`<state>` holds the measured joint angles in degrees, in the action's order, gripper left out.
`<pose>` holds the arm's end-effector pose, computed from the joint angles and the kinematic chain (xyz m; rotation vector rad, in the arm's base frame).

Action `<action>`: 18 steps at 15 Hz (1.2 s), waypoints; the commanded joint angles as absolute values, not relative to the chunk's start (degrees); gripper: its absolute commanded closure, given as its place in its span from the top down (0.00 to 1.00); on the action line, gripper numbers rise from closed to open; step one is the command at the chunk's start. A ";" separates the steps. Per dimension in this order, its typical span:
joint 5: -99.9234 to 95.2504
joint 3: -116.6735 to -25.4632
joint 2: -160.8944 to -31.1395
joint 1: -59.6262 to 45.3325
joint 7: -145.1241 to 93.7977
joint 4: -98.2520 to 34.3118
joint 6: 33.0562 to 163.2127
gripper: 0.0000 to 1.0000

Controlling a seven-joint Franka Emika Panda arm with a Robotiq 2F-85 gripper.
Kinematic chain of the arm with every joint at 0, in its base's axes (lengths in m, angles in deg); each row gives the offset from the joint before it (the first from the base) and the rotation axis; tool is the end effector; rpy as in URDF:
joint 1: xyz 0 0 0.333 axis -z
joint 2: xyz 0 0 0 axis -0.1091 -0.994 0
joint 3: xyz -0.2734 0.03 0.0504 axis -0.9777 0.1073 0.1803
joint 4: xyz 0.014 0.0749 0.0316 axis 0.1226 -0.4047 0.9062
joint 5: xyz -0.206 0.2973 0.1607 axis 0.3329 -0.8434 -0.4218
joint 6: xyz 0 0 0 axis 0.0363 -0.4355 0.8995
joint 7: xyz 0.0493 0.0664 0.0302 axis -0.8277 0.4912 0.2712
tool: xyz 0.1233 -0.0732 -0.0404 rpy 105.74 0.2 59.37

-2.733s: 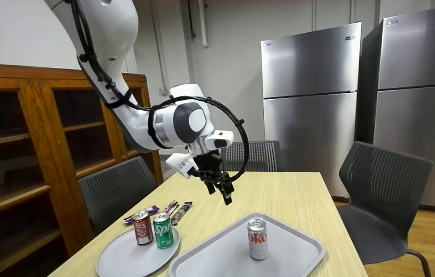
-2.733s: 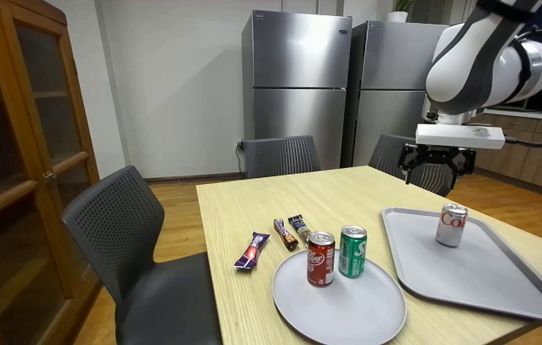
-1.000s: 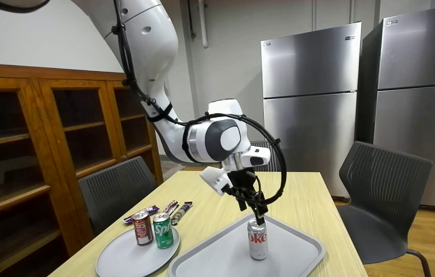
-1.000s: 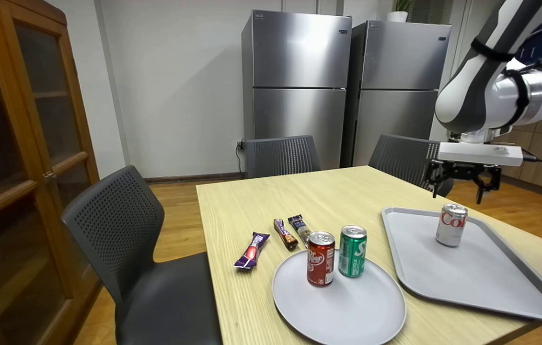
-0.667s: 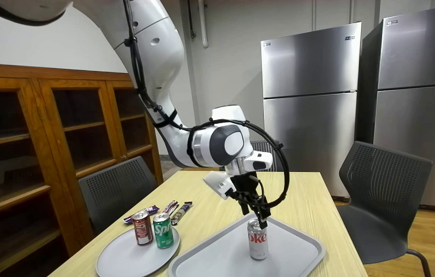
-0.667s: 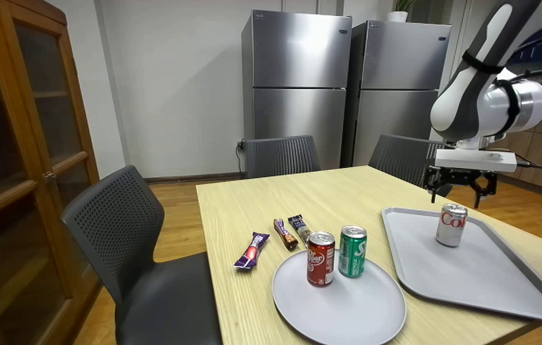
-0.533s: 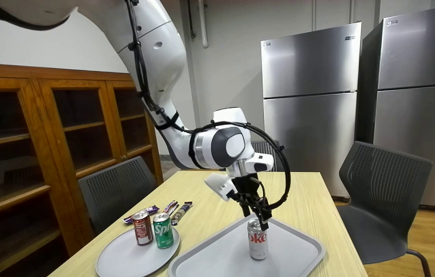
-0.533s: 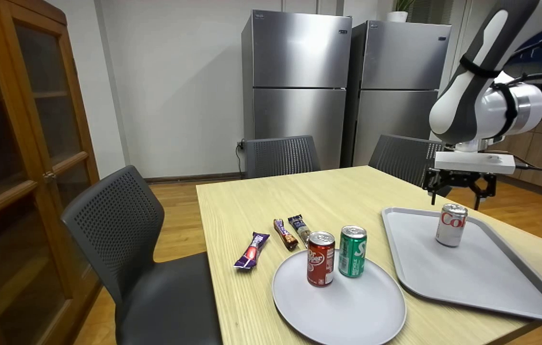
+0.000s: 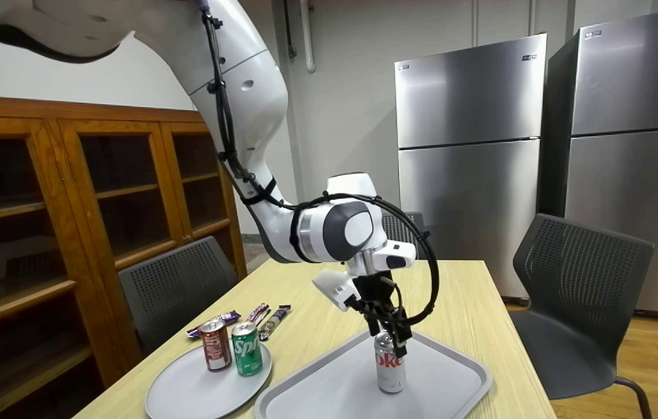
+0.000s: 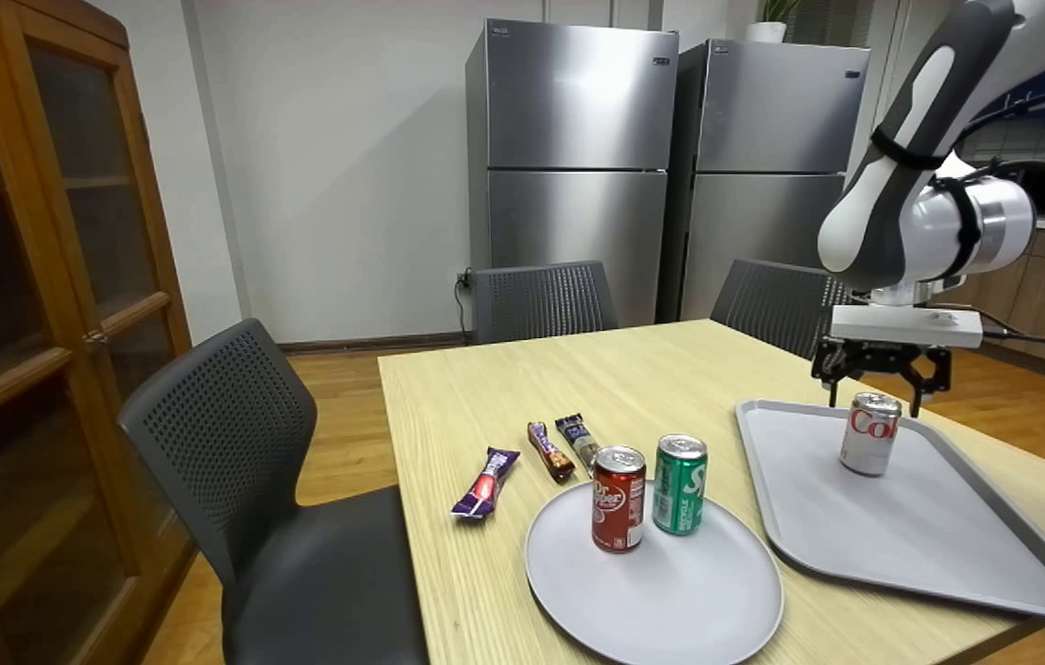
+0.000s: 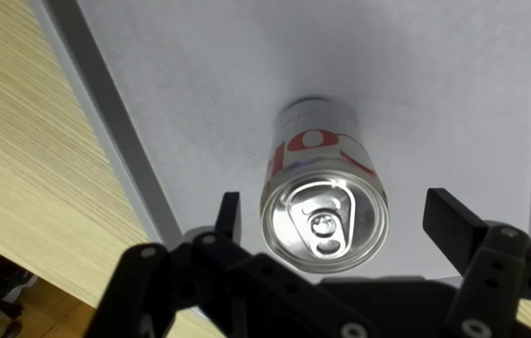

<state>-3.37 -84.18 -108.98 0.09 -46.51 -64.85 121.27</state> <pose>0.4990 -0.2321 0.0901 2.7593 -1.1360 0.1116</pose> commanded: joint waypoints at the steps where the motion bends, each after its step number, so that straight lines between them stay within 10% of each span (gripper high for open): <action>1: -4.81 -84.82 -109.94 -0.87 -46.16 -63.04 118.64 1.00; 2: -4.87 -84.81 -110.01 -0.86 -46.15 -63.00 118.56 0.75; 7: -4.87 -85.24 -109.61 -1.02 -46.29 -63.42 118.34 0.41; 18: -3.75 -85.15 -102.46 -3.74 -46.07 -69.80 120.62 0.39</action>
